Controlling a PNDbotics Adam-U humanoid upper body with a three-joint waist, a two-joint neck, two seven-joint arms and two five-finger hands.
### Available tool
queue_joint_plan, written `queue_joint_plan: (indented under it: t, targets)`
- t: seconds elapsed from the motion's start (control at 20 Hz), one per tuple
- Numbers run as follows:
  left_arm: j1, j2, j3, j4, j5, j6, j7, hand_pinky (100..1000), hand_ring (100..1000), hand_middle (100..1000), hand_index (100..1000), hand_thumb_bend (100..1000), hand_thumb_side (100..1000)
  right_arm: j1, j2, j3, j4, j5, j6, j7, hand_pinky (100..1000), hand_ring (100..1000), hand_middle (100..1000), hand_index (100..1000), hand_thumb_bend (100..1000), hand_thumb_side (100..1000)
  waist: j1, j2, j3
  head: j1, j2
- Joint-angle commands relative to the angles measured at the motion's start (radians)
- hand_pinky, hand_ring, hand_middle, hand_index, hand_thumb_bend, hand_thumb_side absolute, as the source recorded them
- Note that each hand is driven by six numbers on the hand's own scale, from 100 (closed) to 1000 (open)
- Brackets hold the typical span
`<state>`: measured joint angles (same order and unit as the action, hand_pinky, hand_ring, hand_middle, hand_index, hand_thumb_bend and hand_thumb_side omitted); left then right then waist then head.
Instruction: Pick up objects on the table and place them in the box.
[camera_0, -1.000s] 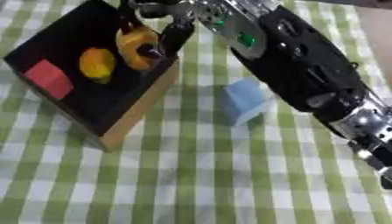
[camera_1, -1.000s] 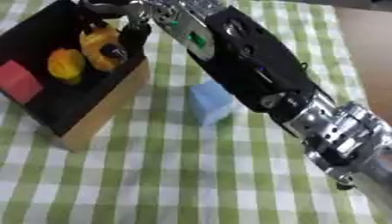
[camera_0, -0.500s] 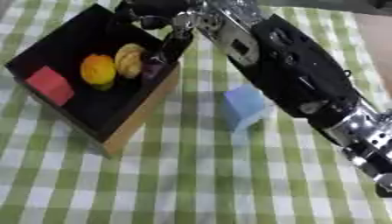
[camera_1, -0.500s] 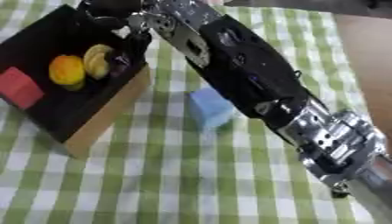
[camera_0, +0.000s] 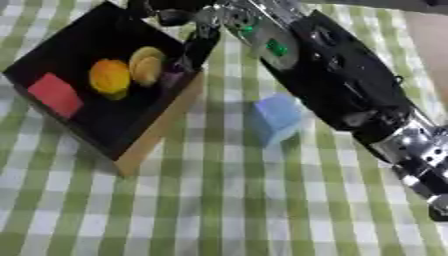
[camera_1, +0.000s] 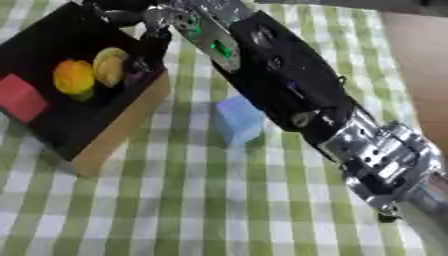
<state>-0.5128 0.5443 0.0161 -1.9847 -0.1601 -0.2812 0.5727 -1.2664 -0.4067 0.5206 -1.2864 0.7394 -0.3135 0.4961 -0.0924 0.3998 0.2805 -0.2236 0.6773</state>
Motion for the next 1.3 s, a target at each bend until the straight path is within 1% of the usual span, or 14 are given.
queue_joint_plan:
  t: [0.05, 0.2, 0.3, 0.5, 0.7, 0.85, 1.0, 1.3]
  targets:
    - [-0.002, 0.018, 0.008, -0.015, 0.003, 0.001, -0.002, 792, 793, 763, 815, 381, 672, -0.016, -0.067, -0.025, -0.093, -0.048, 0.036, 0.0, 840, 843, 702, 883, 350, 100, 0.013, -0.033, -0.004, 0.006, 0.011]
    - [0.007, 0.021, 0.011, -0.015, 0.001, 0.003, 0.001, 792, 793, 763, 815, 382, 672, 0.004, -0.14, -0.039, -0.173, -0.083, 0.073, 0.011, 840, 845, 706, 884, 349, 100, 0.016, -0.038, -0.015, 0.015, 0.019]
    - [0.012, 0.023, 0.013, -0.015, -0.001, 0.004, 0.003, 791, 793, 763, 815, 380, 673, 0.031, -0.194, -0.049, -0.228, -0.117, 0.098, 0.022, 840, 844, 705, 885, 332, 100, 0.017, -0.04, -0.023, 0.022, 0.023]
    - [0.021, 0.025, 0.014, -0.015, -0.005, 0.006, 0.006, 791, 794, 763, 814, 378, 675, 0.105, -0.301, -0.067, -0.343, -0.183, 0.14, 0.044, 841, 846, 708, 886, 320, 100, 0.021, -0.04, -0.038, 0.038, 0.028]
    - [0.026, 0.028, 0.015, -0.015, -0.007, 0.008, 0.008, 791, 794, 763, 814, 376, 677, 0.187, -0.402, -0.084, -0.447, -0.226, 0.169, 0.063, 842, 848, 716, 887, 321, 100, 0.026, -0.038, -0.048, 0.048, 0.034]
    - [0.027, 0.028, 0.014, -0.015, -0.008, 0.009, 0.009, 791, 794, 764, 815, 375, 677, 0.244, -0.462, -0.092, -0.512, -0.251, 0.178, 0.077, 844, 853, 725, 890, 324, 100, 0.03, -0.036, -0.054, 0.05, 0.037]
    - [0.027, 0.028, 0.015, -0.015, -0.009, 0.009, 0.009, 791, 794, 764, 814, 375, 678, 0.295, -0.507, -0.098, -0.566, -0.271, 0.176, 0.1, 845, 857, 733, 890, 332, 100, 0.033, -0.034, -0.055, 0.049, 0.04]
    - [0.026, 0.027, 0.014, -0.015, -0.008, 0.01, 0.01, 790, 795, 764, 814, 373, 679, 0.377, -0.564, -0.101, -0.614, -0.307, 0.165, 0.147, 847, 863, 742, 894, 317, 109, 0.036, -0.029, -0.053, 0.049, 0.046]
